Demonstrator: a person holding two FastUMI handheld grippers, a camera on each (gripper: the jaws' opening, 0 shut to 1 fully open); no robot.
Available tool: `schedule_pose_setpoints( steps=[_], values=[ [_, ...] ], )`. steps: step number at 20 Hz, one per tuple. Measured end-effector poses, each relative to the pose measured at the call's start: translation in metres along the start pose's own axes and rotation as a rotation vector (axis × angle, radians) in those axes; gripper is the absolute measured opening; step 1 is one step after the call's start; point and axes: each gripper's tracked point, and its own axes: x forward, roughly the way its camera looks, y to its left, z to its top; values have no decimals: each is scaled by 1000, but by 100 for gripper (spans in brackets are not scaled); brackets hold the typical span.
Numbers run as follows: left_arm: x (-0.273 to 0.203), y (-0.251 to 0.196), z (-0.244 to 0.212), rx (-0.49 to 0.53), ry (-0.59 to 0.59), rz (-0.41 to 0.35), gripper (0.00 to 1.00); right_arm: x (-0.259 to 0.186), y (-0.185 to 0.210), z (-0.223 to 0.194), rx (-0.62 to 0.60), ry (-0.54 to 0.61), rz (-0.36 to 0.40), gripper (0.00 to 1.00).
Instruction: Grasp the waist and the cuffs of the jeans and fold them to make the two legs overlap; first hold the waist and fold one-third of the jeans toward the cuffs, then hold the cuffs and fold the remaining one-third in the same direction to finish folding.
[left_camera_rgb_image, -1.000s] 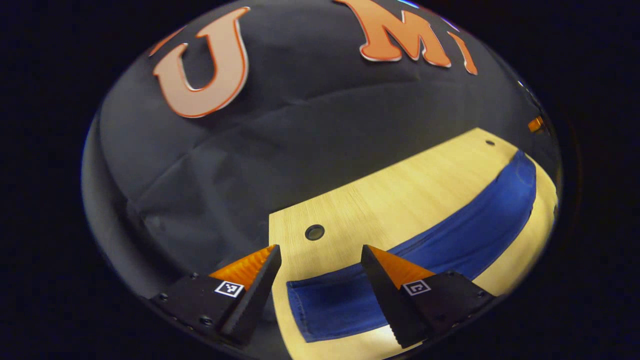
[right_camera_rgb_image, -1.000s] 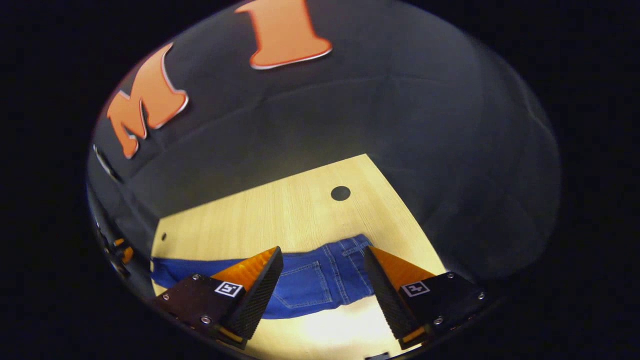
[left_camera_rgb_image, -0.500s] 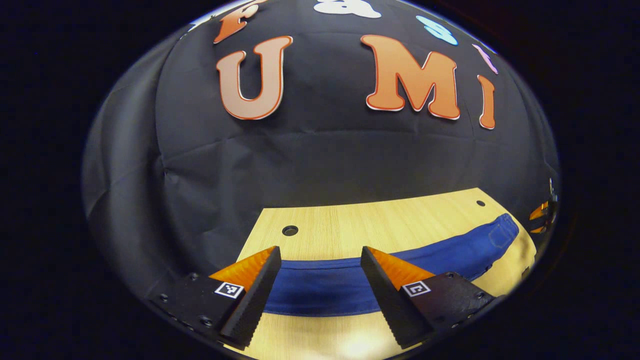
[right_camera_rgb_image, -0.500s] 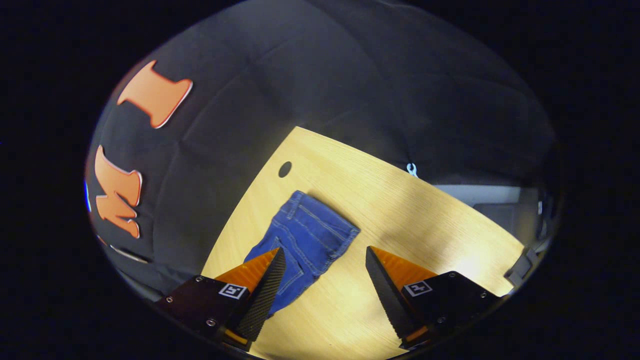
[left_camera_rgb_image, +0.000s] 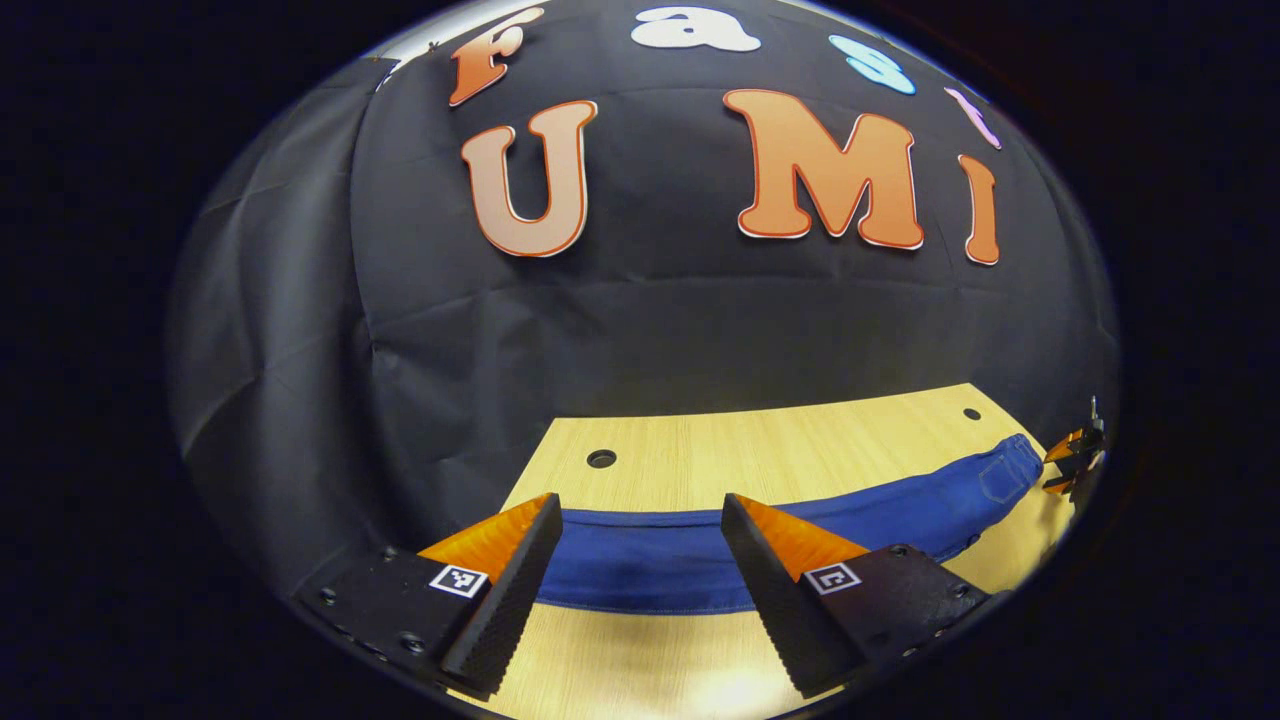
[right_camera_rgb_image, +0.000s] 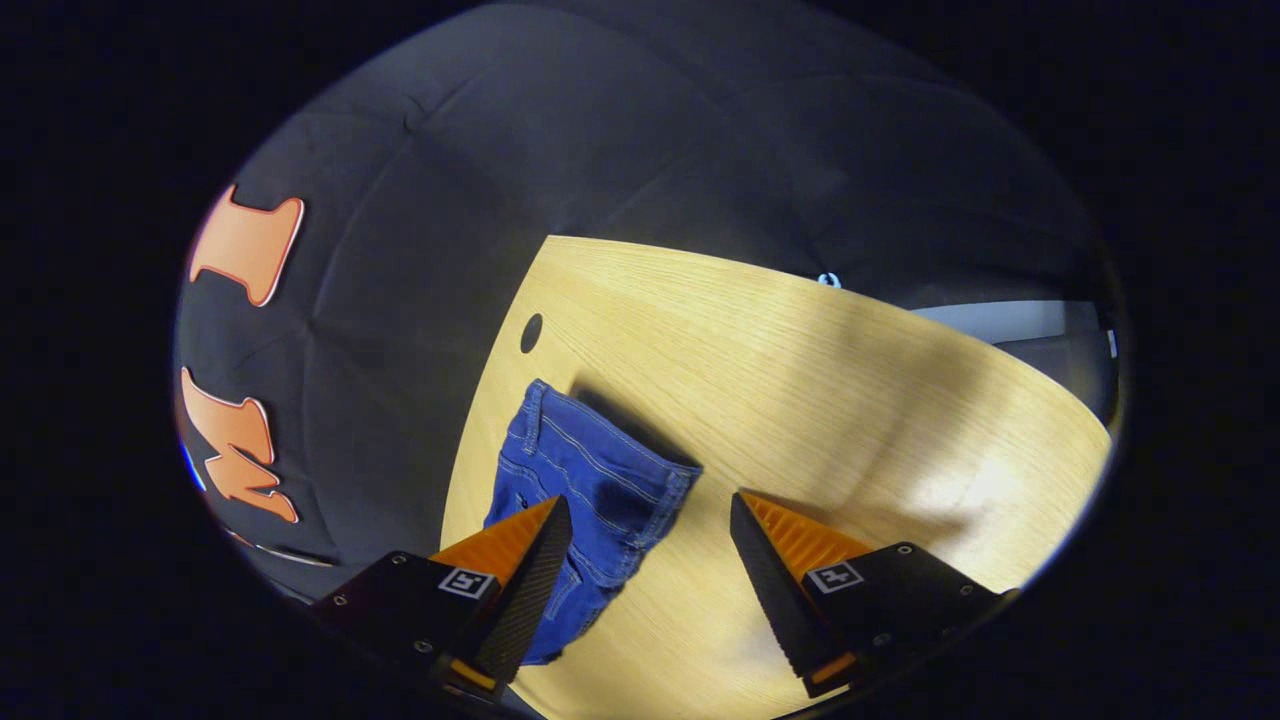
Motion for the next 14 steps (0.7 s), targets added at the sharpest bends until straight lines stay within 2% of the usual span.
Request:
schedule_pose_setpoints(
  steps=[5, 6, 8, 9, 10, 12, 13, 14],
  values=[
    [-5, 8, -1, -12, -7, 33, 99, 29, 22, 5, 8, -10, 13, 94],
    [-5, 10, -1, -25, -8, 42, 99, 38, 20, 7, 13, -26, -17, 87],
    [-5, 8, -1, -50, -8, 44, 99, 47, 20, 11, 67, -53, -52, 65],
    [-5, 8, -2, -58, -4, 46, 99, 53, 21, 11, 74, -60, -54, 54],
    [-5, 8, -2, -64, 1, 45, 100, 56, 22, 9, 73, -69, -55, 39],
    [-4, 7, -3, -74, 3, 43, 99, 65, 21, 13, 30, -110, -39, 22],
    [-5, 8, -2, -79, 0, 40, 99, 58, 25, 13, 44, -107, -47, 6],
    [-5, 9, -2, -80, 3, 40, 99, 55, 25, 14, 37, -118, -64, 6]
  ],
)
